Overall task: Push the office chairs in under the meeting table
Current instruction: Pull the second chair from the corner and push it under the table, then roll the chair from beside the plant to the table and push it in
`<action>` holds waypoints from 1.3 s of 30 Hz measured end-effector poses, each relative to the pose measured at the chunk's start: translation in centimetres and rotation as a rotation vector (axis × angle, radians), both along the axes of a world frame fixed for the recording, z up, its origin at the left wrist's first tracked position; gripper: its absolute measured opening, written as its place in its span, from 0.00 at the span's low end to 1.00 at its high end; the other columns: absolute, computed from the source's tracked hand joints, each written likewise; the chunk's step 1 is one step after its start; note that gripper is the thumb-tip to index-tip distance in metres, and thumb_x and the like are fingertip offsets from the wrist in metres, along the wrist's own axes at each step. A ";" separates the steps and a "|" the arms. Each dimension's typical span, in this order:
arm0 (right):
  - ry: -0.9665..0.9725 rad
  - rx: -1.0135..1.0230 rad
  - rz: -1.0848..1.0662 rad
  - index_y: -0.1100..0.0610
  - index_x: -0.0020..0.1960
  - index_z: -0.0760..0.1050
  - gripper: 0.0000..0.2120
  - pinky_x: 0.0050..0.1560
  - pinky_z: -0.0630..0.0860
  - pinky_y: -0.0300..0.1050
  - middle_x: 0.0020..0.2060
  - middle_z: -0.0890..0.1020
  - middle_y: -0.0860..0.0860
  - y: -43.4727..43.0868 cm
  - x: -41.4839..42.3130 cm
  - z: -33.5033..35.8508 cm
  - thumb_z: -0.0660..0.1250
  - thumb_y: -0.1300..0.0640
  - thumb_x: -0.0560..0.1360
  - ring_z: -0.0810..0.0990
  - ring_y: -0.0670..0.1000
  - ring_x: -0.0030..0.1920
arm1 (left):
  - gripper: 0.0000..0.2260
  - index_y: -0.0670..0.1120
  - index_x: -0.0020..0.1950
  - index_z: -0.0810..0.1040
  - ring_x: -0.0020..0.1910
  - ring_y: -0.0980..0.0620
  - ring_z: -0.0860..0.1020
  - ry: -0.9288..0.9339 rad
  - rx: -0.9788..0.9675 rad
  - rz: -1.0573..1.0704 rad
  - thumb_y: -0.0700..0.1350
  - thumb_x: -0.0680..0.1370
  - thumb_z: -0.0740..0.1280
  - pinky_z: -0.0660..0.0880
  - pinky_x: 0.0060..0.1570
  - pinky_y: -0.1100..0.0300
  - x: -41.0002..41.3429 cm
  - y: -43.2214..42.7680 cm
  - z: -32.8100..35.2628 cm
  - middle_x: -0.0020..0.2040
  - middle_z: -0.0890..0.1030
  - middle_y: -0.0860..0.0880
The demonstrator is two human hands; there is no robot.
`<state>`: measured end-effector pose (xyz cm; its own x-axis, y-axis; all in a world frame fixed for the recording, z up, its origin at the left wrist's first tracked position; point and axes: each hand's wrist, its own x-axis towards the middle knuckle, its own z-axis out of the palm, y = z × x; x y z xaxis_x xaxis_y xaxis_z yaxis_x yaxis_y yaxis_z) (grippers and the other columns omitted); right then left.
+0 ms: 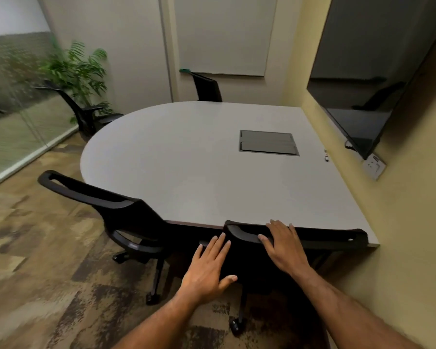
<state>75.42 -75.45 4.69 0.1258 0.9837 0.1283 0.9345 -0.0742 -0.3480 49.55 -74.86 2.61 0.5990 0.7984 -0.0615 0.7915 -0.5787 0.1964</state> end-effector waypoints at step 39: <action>-0.101 -0.458 0.549 0.52 0.74 0.70 0.29 0.78 0.57 0.46 0.74 0.70 0.50 17.4 -59.9 -6.3 0.65 0.40 0.77 0.64 0.50 0.76 | 0.27 0.53 0.75 0.67 0.71 0.52 0.70 -0.003 -0.208 0.890 0.64 0.79 0.59 0.66 0.69 0.55 -63.7 5.2 -4.4 0.71 0.74 0.54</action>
